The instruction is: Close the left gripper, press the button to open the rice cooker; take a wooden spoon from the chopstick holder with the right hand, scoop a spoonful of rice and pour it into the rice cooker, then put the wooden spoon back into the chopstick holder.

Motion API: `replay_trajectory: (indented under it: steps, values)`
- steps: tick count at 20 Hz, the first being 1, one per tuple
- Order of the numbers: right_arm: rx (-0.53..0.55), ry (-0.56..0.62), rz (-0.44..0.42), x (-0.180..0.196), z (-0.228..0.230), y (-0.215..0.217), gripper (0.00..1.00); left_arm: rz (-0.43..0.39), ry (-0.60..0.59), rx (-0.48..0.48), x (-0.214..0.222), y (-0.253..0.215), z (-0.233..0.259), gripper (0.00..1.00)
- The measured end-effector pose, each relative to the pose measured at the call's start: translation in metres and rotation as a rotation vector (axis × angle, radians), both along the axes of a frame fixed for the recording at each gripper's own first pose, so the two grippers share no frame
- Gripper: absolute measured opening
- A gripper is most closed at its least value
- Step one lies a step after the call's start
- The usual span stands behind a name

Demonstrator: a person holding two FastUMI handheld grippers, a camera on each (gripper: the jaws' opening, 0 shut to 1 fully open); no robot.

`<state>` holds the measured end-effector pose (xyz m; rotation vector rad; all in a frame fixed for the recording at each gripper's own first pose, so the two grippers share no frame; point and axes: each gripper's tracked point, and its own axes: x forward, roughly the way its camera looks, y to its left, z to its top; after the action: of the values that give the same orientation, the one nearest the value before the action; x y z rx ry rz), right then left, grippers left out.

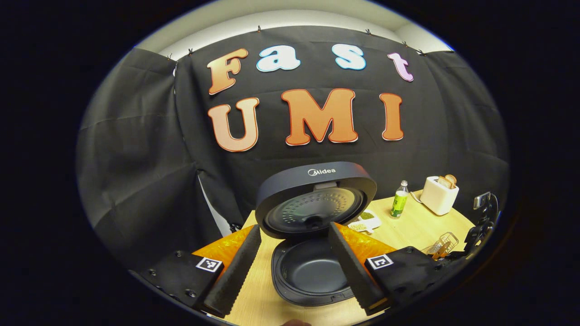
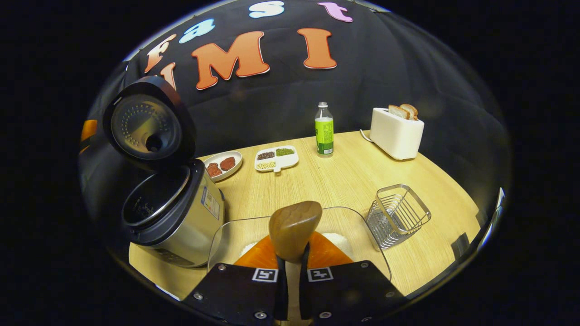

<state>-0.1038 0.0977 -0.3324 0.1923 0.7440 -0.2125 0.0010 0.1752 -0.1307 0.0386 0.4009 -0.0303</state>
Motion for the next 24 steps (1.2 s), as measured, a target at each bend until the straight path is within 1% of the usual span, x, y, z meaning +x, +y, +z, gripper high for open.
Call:
replay_trajectory:
  steps: [1, 6, 12, 16, 21, 24]
  values:
    - [0.022, 0.004, -0.011, 0.000, -0.001, -0.002, 0.10, 0.001, 0.001, 0.000, -0.001, 0.001, -0.001, 0.93]
    - [0.072, 0.010, -0.031, -0.001, 0.000, 0.000, 0.09, 0.012, 0.011, 0.009, -0.006, 0.008, -0.004, 0.93]
    - [0.262, 0.012, -0.078, 0.001, -0.003, 0.008, 0.09, 0.018, 0.026, 0.005, -0.007, 0.010, -0.005, 0.94]
    - [0.327, 0.008, -0.083, 0.005, -0.005, 0.018, 0.10, 0.005, 0.038, 0.013, -0.005, 0.009, -0.008, 0.93]
    - [0.469, 0.011, -0.086, 0.011, -0.005, 0.039, 0.09, -0.004, 0.041, 0.015, -0.002, 0.009, -0.008, 0.93]
    - [0.505, 0.011, -0.098, 0.016, -0.010, 0.039, 0.09, -0.005, 0.042, 0.015, 0.001, 0.009, -0.009, 0.93]
